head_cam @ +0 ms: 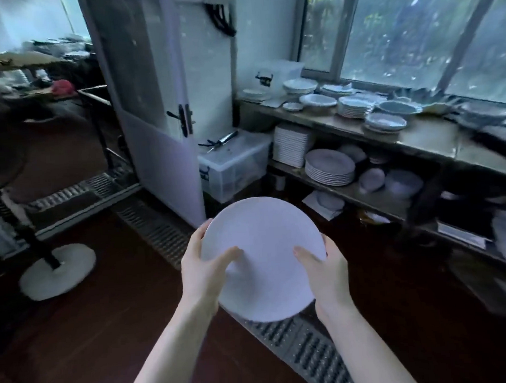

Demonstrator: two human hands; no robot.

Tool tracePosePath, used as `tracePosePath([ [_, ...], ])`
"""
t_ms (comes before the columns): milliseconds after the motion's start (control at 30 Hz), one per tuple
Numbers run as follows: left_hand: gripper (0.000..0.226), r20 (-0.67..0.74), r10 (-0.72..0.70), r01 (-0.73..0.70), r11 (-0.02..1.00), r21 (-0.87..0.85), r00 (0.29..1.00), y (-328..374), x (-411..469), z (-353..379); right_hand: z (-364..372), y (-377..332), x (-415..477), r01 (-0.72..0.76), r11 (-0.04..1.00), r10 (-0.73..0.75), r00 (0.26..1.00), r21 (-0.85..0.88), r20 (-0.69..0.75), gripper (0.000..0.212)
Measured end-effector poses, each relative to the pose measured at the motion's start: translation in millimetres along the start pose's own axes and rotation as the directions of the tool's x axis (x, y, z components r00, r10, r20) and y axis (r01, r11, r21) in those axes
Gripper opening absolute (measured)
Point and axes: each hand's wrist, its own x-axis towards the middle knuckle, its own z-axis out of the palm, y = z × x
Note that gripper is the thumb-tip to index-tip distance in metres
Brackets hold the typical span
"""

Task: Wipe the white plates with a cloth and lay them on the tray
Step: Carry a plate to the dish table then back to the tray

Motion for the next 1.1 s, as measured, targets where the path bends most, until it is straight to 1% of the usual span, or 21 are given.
tracePosePath([
  [100,0.068,0.127,-0.039,0.037,0.999,0.02,0.991,-7,14,81,-60,-1,35,-0.011,1.0,0.014,0.989,0.023,-0.15,0.035],
  [200,0.076,0.244,-0.091,0.083,0.996,0.042,0.966,-16,28,153,-109,-2,66,-0.029,0.998,0.042,0.961,0.052,-0.275,0.036],
  [300,0.079,0.369,-0.141,0.118,0.99,0.082,0.919,-25,45,219,-148,0,100,-0.041,0.996,0.07,0.919,0.083,-0.388,0.033],
  [367,0.079,0.436,-0.158,0.137,0.987,0.079,0.886,-32,60,263,-170,-1,127,-0.044,0.995,0.081,0.889,0.092,-0.451,0.032],
  [433,0.071,0.484,-0.161,0.14,0.987,0.08,0.86,-40,80,306,-190,0,160,-0.038,0.995,0.082,0.855,0.096,-0.512,0.031],
  [500,0.055,0.528,-0.15,0.13,0.989,0.075,0.836,-46,103,349,-207,-2,196,-0.027,0.995,0.078,0.824,0.099,-0.561,0.032],
  [567,0.048,0.566,-0.144,0.131,0.989,0.064,0.812,-48,130,391,-221,-5,235,-0.021,0.995,0.078,0.799,0.102,-0.596,0.032],
  [767,0.054,0.627,-0.154,0.115,0.988,0.103,0.764,-50,203,510,-263,-14,351,-0.014,0.994,0.086,0.741,0.112,-0.666,0.027],
  [933,0.052,0.668,-0.19,0.128,0.982,0.141,0.72,-60,244,606,-308,-15,435,-0.033,0.993,0.107,0.698,0.117,-0.708,0.024],
  [1033,0.052,0.675,-0.199,0.131,0.98,0.152,0.71,-69,266,668,-341,-14,492,-0.038,0.992,0.112,0.677,0.117,-0.728,0.023],
  [1100,0.052,0.673,-0.203,0.139,0.979,0.148,0.711,-76,280,715,-368,-13,533,-0.043,0.992,0.118,0.676,0.121,-0.728,0.022],
])
